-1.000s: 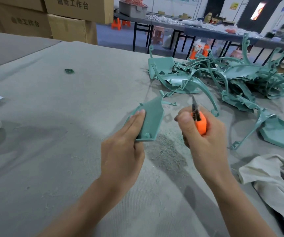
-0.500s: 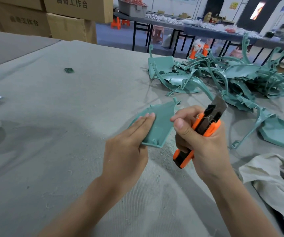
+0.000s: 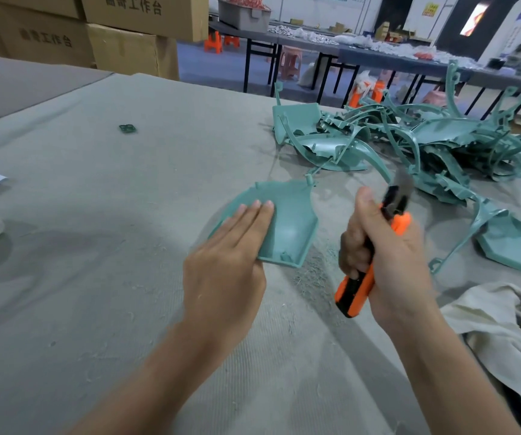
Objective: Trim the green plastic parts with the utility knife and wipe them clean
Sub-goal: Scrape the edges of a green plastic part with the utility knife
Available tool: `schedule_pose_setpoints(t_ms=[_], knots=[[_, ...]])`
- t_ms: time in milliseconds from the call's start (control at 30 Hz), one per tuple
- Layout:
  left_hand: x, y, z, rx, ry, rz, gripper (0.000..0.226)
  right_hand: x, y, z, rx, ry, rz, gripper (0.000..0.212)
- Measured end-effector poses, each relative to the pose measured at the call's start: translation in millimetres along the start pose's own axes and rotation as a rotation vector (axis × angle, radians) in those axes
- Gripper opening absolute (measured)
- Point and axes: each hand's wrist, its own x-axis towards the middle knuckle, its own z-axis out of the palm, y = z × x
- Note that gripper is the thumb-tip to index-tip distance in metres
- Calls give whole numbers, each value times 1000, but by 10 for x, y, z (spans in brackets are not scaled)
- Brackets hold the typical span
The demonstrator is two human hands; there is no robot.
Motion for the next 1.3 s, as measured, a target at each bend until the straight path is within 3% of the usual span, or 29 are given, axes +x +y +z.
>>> schedule_pose_setpoints(t_ms=[167,533,733,867,933,1000,1067,1133,1300], knots=[[-16,-68,17,189,1,95,57,-59,59,79,-255,-236,2,41],[-11,-68,23,356,-40,149,52,-65,63,88,-307,-125,-75,40],[-5,-110,32,314,-43,81,64,-10,31,21,162,-62,-29,29],[20,-105,13,284,-49,40,61,54,48,-66,-109,25,28,30],[13,-103,16,275,-60,43,62,53,70,-60,-223,-9,132,30],[12,-108,11,273,-71,40,64,52,56,-47,-228,-64,194,4],[15,-109,6,278,-82,46,63,32,43,-57,-245,-99,222,37],[13,-96,3,282,-99,58,60,6,15,-4,-289,-153,219,48],[4,-108,0,279,-114,78,60,-29,18,28,-221,-362,186,30]])
